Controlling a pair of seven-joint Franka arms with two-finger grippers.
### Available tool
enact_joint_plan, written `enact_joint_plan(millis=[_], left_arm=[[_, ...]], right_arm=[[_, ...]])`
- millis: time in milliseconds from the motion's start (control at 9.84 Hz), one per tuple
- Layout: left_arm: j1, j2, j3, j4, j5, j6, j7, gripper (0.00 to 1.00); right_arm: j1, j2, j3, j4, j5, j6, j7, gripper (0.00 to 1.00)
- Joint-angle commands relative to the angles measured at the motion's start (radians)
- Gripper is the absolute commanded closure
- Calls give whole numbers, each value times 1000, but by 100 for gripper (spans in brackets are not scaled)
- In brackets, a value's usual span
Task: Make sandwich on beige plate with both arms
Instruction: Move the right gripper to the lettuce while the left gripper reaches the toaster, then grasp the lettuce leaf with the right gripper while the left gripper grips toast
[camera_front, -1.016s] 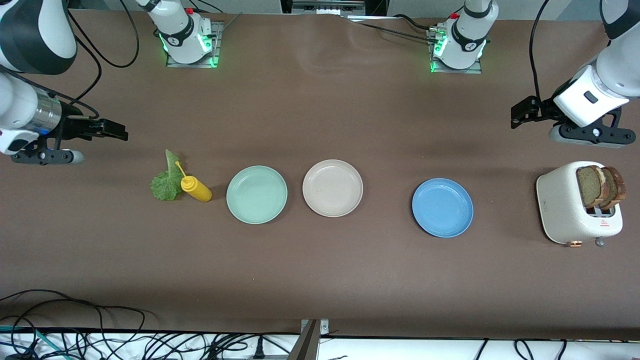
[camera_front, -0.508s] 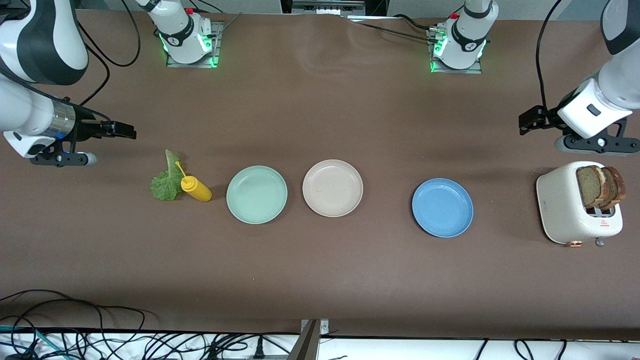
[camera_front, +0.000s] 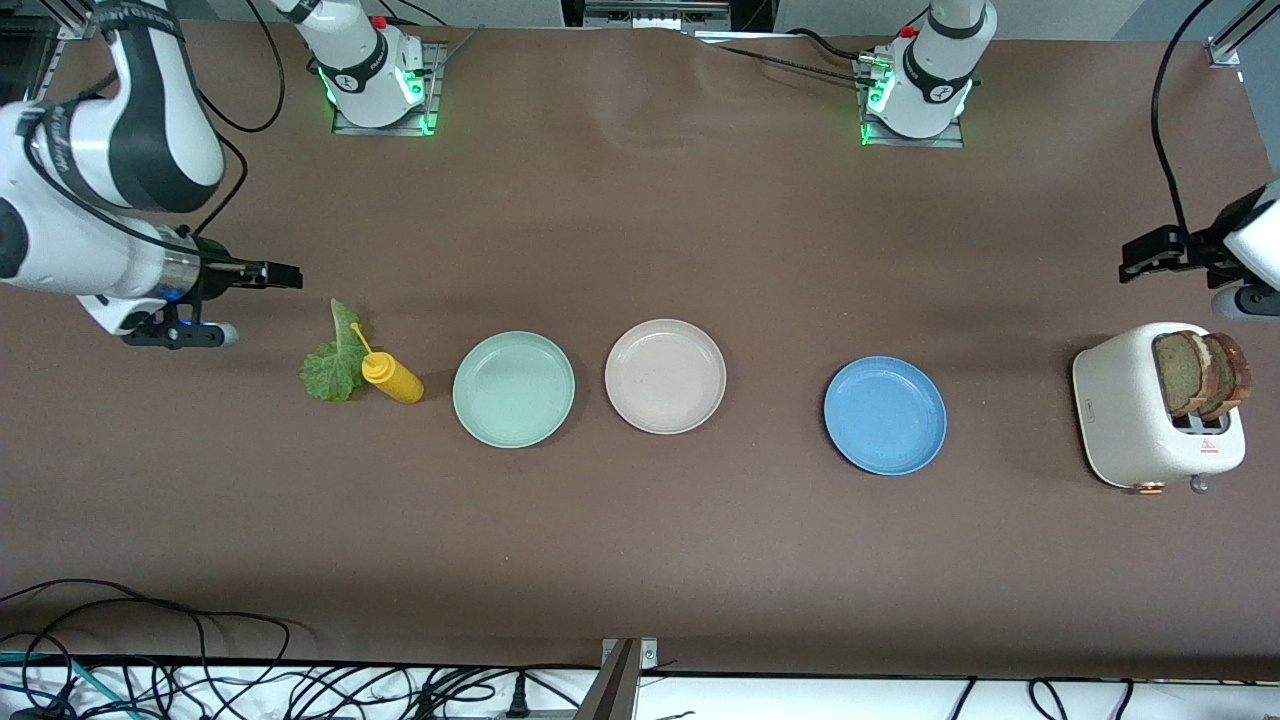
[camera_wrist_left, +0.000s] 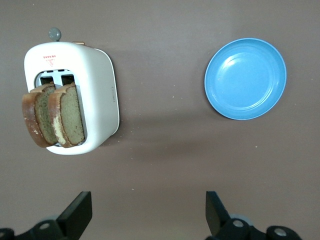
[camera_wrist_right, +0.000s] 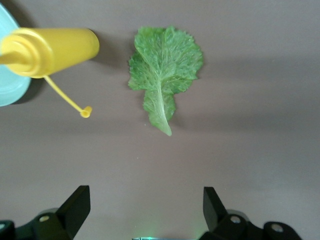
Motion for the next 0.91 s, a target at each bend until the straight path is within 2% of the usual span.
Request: enact_joint_plan(millis=[0, 813], left_arm=[[34, 67, -11, 44, 27, 18, 51, 0], [114, 185, -11, 44, 33, 195, 111, 0]], right_arm=[[-1, 59, 2, -31, 17, 45, -2, 0], [-1, 226, 19, -30, 17, 143, -3, 0]])
